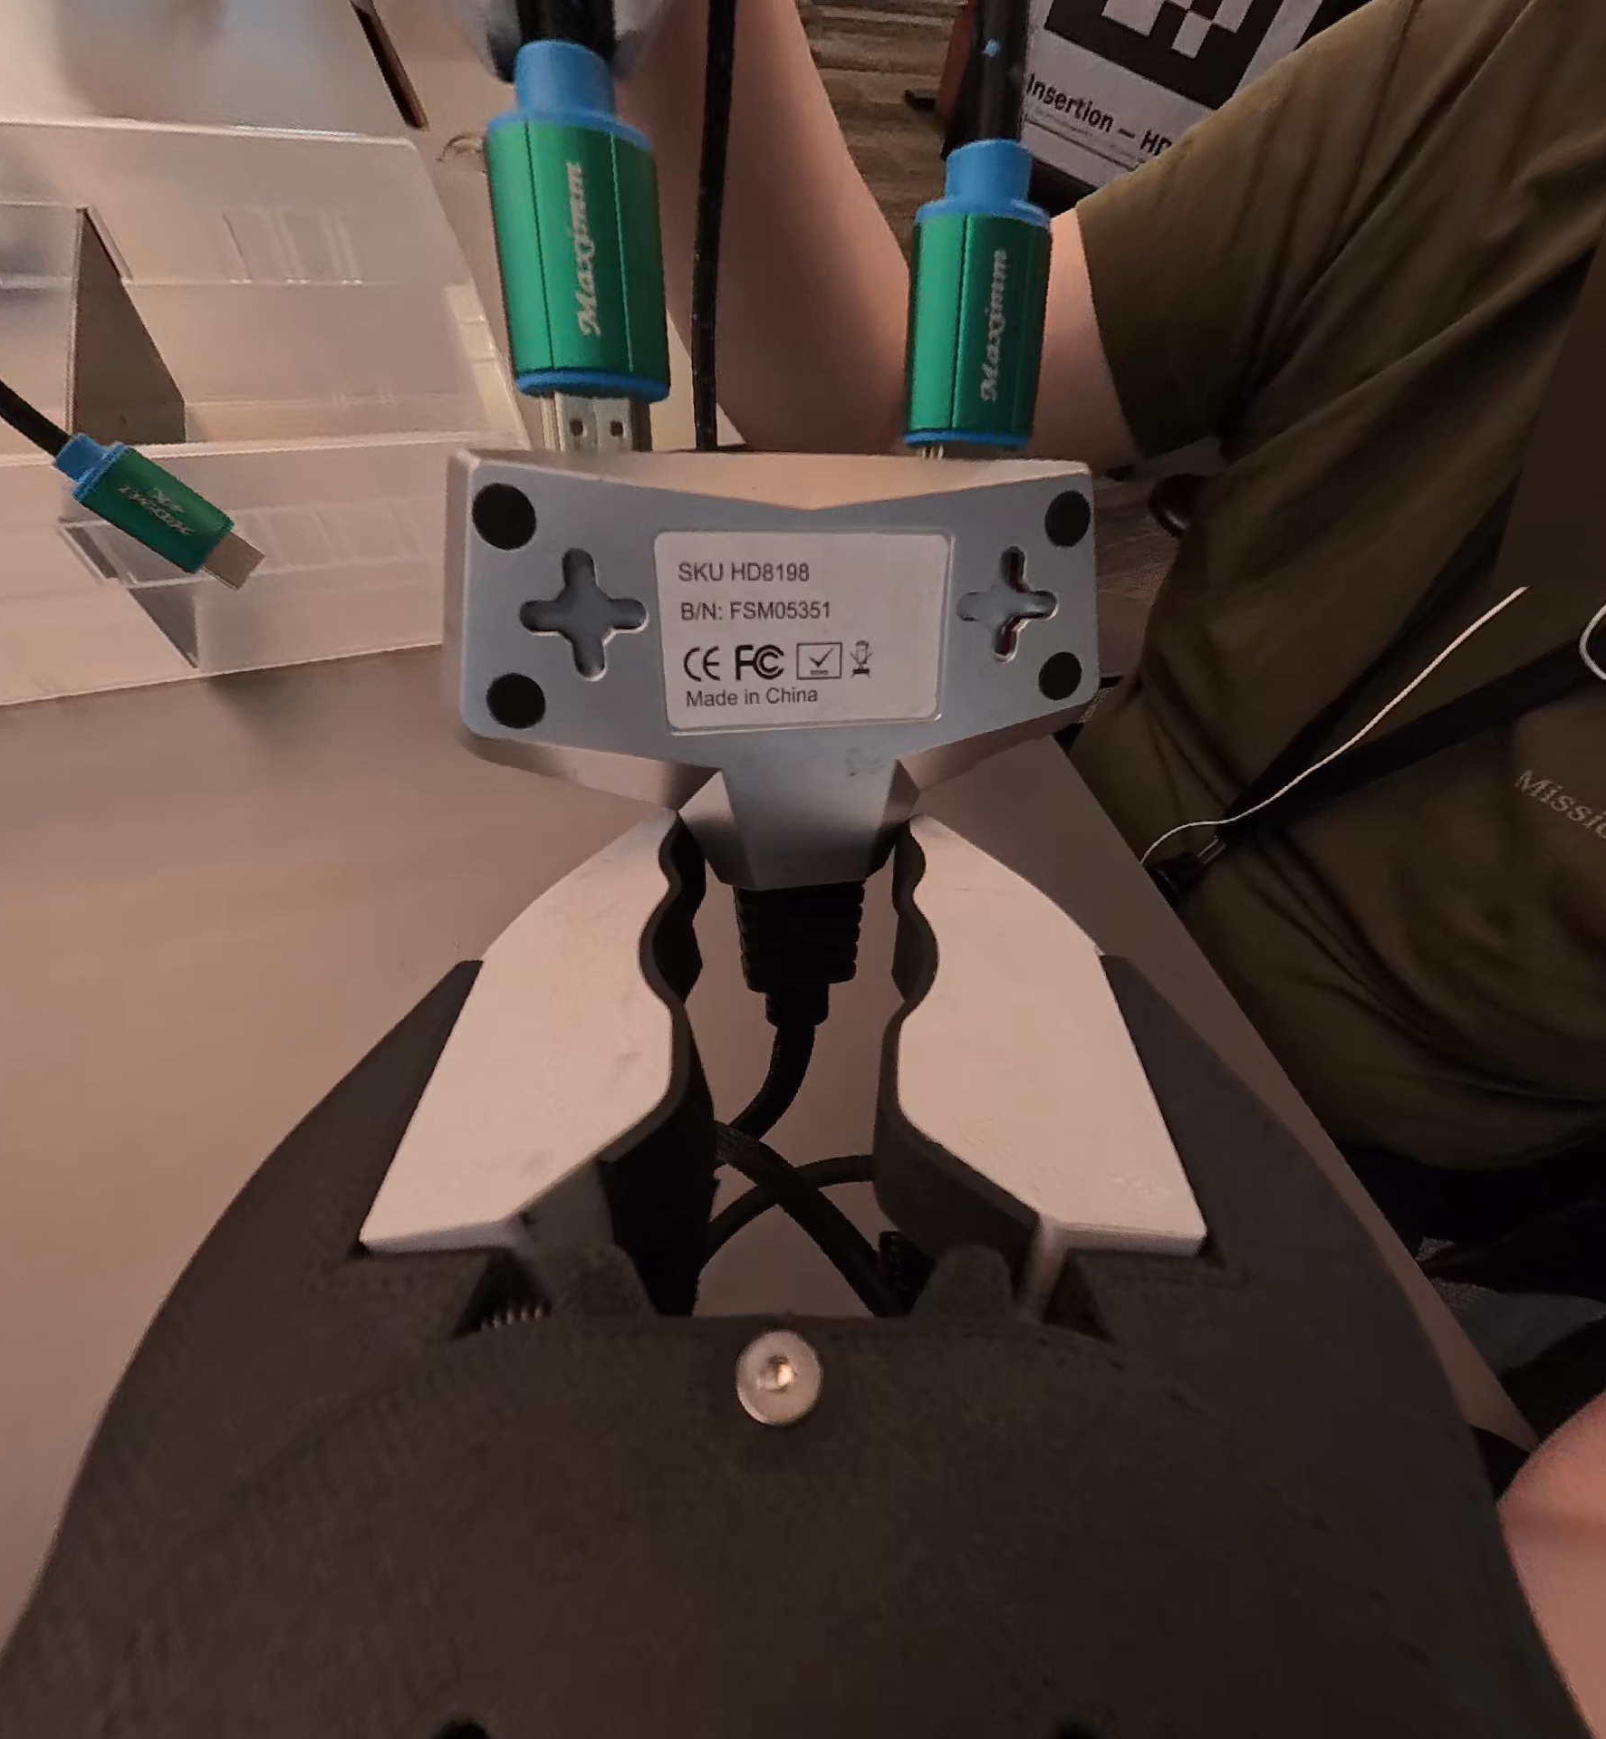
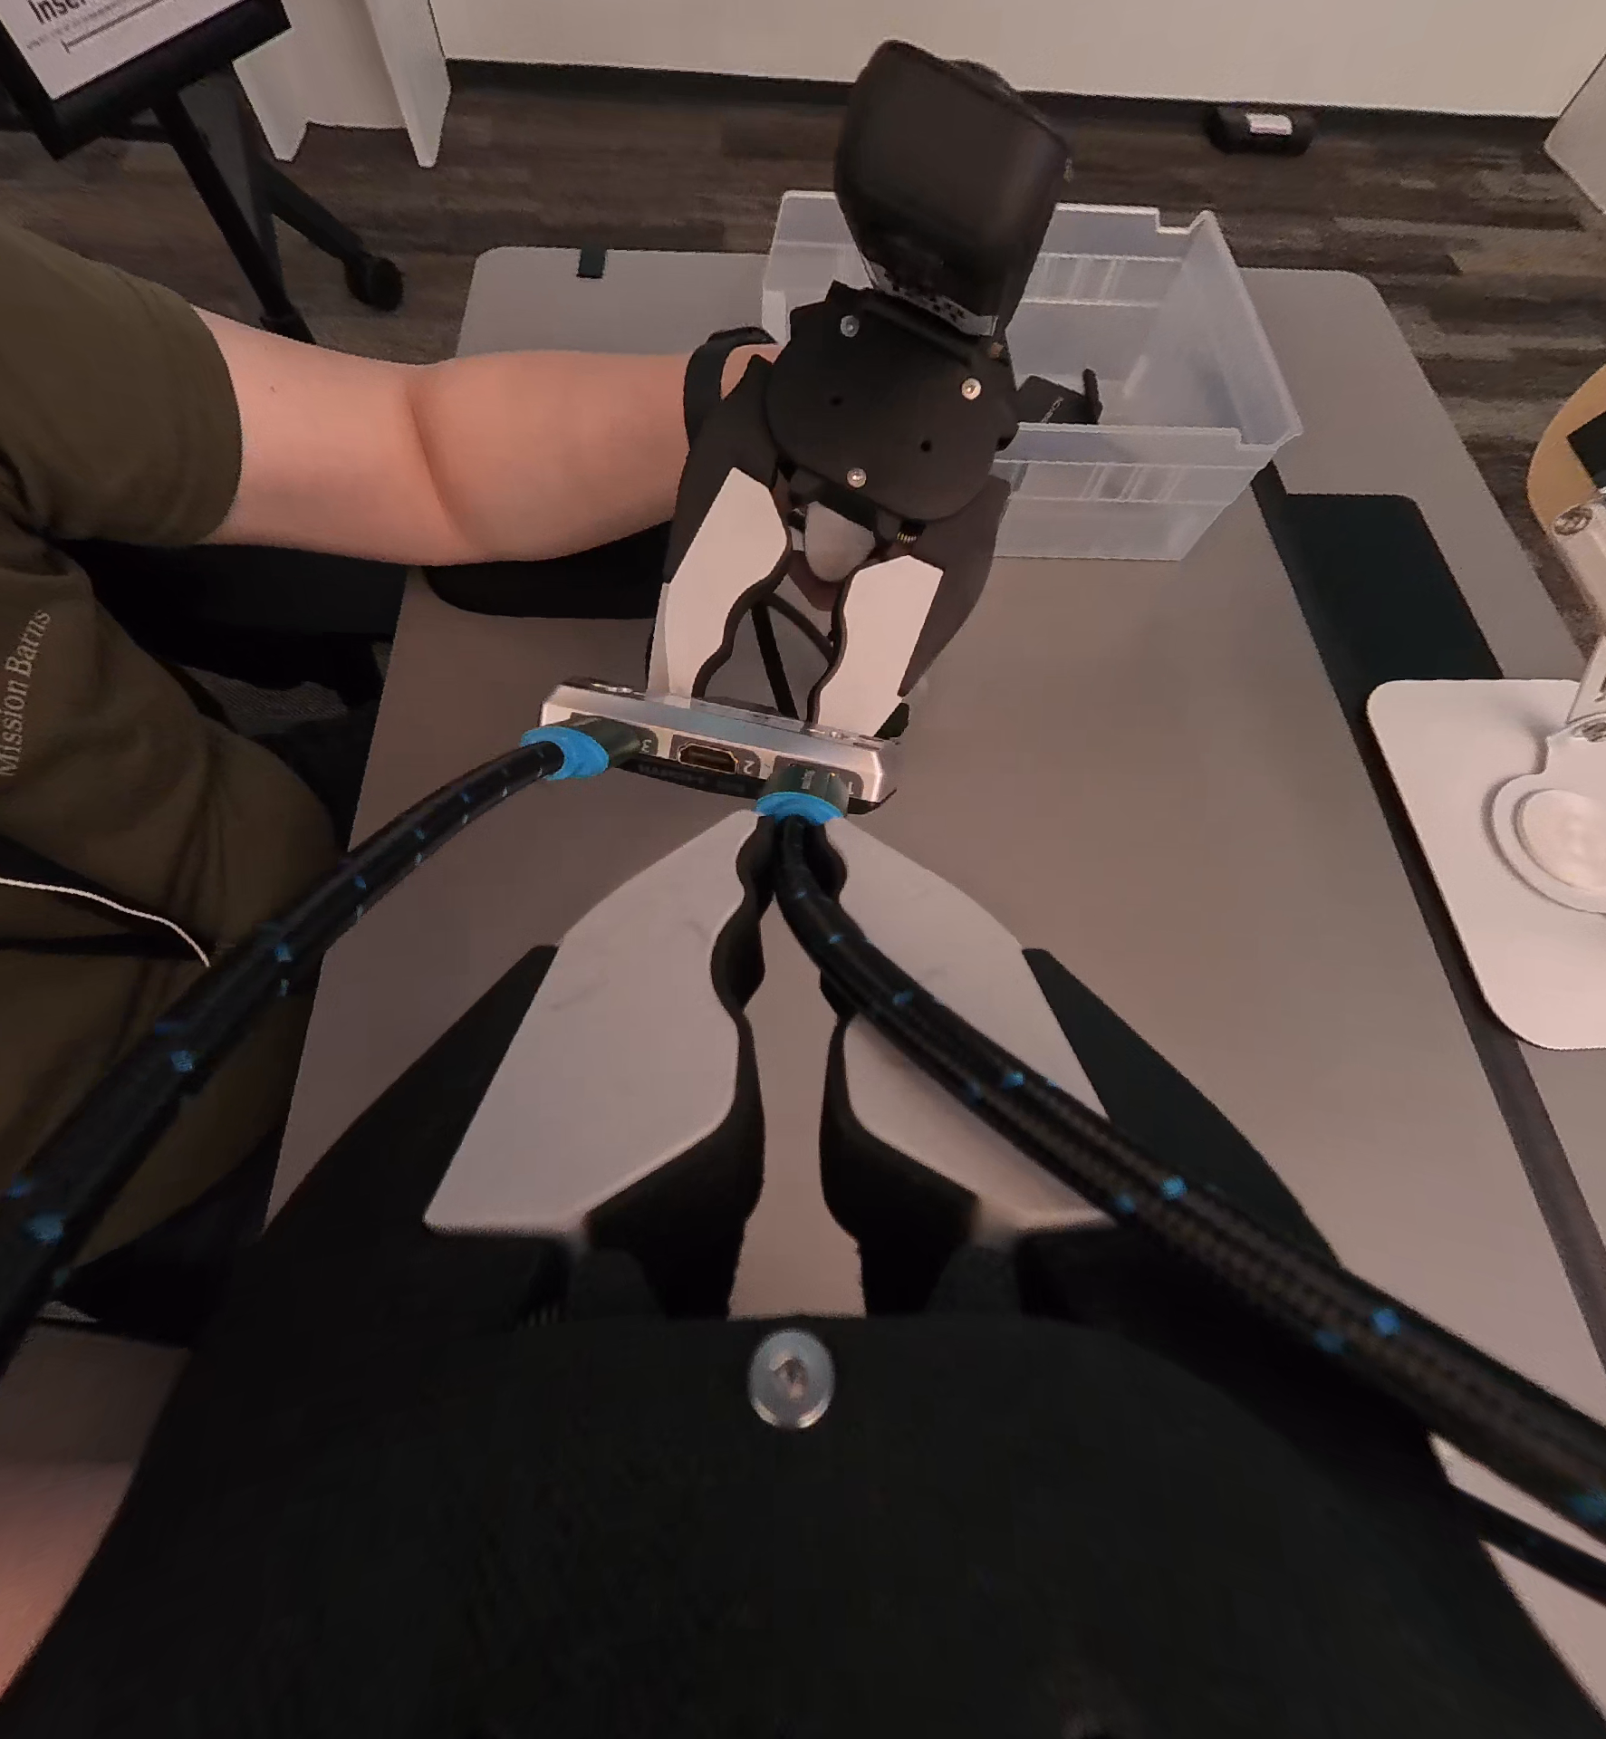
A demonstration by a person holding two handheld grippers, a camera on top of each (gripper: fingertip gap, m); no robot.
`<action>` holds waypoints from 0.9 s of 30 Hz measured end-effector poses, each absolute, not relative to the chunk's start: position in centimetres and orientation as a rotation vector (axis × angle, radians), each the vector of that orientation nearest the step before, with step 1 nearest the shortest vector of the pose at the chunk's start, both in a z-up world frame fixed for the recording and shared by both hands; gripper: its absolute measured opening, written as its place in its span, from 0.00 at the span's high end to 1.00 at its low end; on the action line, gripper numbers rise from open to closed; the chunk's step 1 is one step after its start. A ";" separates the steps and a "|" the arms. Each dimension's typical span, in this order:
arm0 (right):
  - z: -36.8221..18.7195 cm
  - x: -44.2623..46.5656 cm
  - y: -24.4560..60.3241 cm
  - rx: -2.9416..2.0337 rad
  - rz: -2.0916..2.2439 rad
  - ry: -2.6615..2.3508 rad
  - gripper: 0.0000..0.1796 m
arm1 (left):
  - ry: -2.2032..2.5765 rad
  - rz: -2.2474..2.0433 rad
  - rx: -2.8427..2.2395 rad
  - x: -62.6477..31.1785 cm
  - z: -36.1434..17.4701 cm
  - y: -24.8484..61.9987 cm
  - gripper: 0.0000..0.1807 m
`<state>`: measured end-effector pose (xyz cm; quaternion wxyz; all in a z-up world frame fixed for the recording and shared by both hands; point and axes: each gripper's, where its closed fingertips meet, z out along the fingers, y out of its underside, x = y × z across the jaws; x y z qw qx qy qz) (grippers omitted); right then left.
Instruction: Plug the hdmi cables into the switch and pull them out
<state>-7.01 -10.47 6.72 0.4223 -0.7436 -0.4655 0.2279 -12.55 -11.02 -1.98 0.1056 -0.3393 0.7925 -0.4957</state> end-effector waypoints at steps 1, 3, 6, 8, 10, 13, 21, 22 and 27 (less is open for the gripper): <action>6.6 -7.0 -10.5 -1.869 0.581 -1.169 0.96 | 2.346 -1.453 -1.003 -12.6 -2.1 -11.1 0.79; 6.2 -7.0 -10.6 -1.885 0.601 -1.177 0.96 | 2.371 -1.434 -1.006 -12.6 -2.4 -11.3 0.79; 5.9 -7.0 -10.3 -1.892 0.609 -1.179 0.96 | 2.378 -1.425 -1.010 -12.4 -2.7 -11.2 0.79; 6.0 -6.9 -10.0 -1.896 0.623 -1.156 0.96 | 2.358 -1.446 -1.009 -12.3 -2.5 -11.0 0.79; 6.0 -6.8 -9.8 -1.891 0.650 -1.145 0.96 | 2.354 -1.449 -1.004 -12.3 -2.4 -10.9 0.79; 6.0 -6.8 -9.6 -1.886 0.672 -1.131 0.96 | 2.358 -1.417 -0.998 -12.2 -2.4 -10.8 0.79; 5.8 -7.0 -9.1 -1.858 0.681 -1.141 0.96 | 2.384 -1.389 -0.986 -12.5 -2.5 -10.5 0.79; 5.8 -7.0 -9.1 -1.857 0.687 -1.137 0.96 | 2.383 -1.386 -0.987 -12.5 -2.6 -10.5 0.79; 5.5 -7.2 -8.9 -1.853 0.678 -1.162 0.96 | 2.415 -1.323 -1.007 -12.5 -3.1 -10.3 0.79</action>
